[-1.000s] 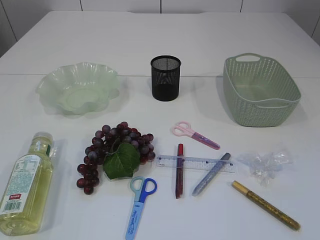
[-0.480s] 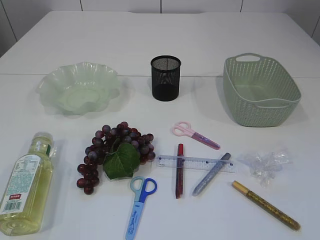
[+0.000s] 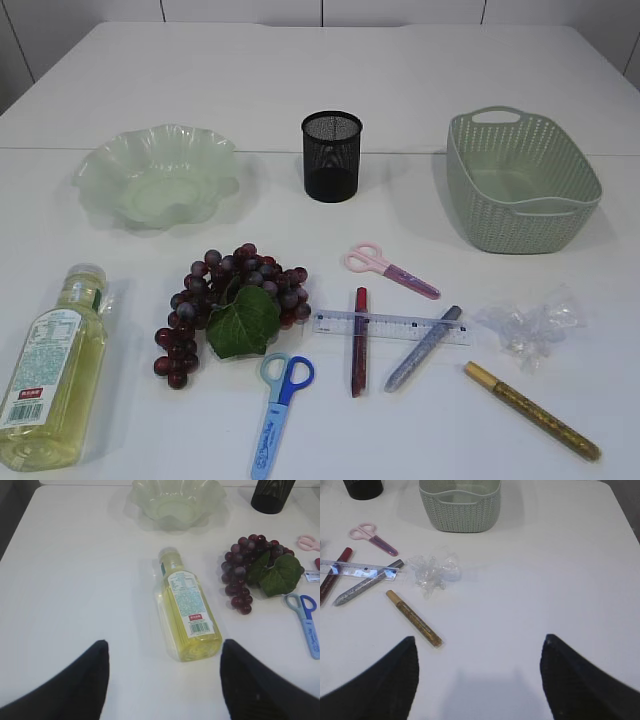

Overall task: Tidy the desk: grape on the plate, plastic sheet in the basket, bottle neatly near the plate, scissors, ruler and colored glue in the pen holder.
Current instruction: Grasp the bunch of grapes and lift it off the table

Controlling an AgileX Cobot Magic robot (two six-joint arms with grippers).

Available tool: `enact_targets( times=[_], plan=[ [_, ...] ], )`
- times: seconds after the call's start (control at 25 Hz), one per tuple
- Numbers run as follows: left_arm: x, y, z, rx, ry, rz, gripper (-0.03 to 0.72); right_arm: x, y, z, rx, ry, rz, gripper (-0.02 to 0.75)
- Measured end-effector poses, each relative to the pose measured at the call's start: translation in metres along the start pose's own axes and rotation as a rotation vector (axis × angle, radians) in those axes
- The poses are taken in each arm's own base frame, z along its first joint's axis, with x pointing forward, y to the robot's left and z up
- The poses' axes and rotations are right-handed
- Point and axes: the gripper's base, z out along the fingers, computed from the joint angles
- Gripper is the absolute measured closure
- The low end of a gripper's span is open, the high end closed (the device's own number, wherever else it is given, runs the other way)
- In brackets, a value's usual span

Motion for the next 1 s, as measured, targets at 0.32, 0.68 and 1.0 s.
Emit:
enact_targets(
  times=[0.32,0.68,1.0],
  plan=[
    [0.000,-0.001,0.000,0.013,0.001,-0.006,0.209,0.000,-0.001,0.000,0.007,0.001,0.019,0.153],
    [-0.018,-0.012,0.016,0.118,0.051,-0.083,0.212,-0.011,0.000,-0.007,-0.031,-0.094,0.044,0.154],
    [-0.068,-0.012,0.052,0.112,-0.020,-0.040,0.213,-0.076,-0.003,0.019,-0.065,-0.143,0.119,0.154]
  ],
)
